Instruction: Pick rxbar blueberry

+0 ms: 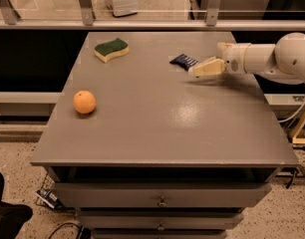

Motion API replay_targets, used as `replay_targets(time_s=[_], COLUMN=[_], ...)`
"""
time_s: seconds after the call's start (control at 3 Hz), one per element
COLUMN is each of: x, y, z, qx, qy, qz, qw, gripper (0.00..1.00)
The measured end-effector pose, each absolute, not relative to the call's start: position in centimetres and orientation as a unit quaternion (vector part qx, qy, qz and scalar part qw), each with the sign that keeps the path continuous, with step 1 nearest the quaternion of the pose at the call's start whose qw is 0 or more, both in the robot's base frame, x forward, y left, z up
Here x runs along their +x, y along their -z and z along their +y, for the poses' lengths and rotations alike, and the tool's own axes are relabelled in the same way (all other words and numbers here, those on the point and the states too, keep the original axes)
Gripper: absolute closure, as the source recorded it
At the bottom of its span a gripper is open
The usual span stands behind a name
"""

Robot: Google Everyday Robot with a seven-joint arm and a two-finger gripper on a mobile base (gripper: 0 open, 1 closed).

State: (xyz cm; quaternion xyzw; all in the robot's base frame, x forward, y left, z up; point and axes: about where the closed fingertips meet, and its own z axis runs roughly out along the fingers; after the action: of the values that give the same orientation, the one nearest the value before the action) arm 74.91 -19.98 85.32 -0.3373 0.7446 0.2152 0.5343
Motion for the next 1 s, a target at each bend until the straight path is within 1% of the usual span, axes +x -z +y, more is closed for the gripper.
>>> replay_targets(time_s=[0.67,1.0], x=[76.7,76.8], y=[-83.4,-82.9], z=[-17.0,-16.4], qx=[-0.334,-0.333], qy=[-0.245,-0.241], qz=[0.732,0.737], qw=[0.541,0.537], gripper=[0.00,0.00])
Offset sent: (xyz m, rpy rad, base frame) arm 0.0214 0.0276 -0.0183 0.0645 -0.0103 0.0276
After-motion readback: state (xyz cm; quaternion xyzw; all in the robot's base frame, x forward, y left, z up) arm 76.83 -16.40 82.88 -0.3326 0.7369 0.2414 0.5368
